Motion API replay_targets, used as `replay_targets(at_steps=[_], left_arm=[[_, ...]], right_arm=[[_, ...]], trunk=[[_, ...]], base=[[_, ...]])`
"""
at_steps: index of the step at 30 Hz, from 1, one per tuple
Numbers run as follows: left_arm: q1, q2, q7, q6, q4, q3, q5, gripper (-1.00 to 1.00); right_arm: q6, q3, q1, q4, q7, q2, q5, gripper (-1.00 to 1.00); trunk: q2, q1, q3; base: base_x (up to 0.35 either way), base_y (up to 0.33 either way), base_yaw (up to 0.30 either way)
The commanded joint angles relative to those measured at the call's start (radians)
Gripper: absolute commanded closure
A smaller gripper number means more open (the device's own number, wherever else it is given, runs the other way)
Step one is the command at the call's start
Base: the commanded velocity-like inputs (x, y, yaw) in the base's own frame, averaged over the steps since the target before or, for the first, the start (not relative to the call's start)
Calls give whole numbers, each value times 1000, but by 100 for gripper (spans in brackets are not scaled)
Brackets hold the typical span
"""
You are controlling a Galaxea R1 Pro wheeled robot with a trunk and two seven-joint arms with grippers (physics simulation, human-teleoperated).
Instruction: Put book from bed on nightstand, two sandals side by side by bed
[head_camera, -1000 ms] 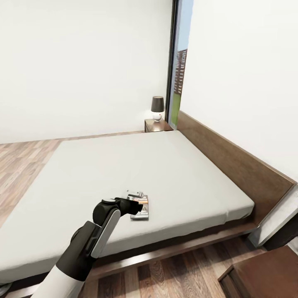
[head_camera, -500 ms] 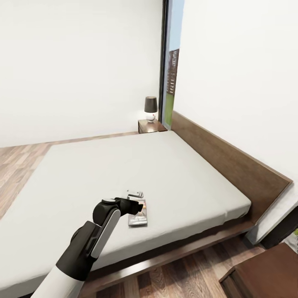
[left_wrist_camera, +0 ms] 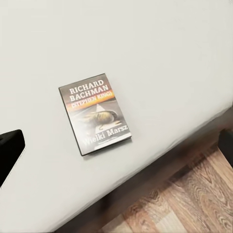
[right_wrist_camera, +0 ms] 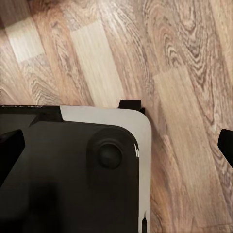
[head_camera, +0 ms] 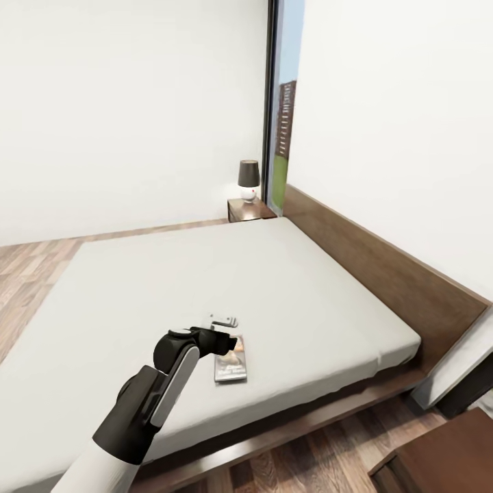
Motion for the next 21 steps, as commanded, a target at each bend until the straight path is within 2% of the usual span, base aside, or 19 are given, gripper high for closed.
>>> replay_targets(at_steps=[1, 8, 21], left_arm=[[-1, 0, 10, 3, -1, -1, 10, -100], [-1, 0, 9, 3, 0, 0, 11, -100], [-1, -1, 10, 3, 3, 1, 9, -100]], right_arm=[[-1, -7, 0, -2, 7, 1, 4, -100], [-1, -7, 0, -1, 7, 1, 5, -100], [-1, -7, 0, -1, 7, 1, 5, -100]], trunk=[[-1, 0, -1], [-1, 0, -1], [-1, 0, -1]], base=[[135, 101, -2], [157, 111, -1], [71, 20, 0]])
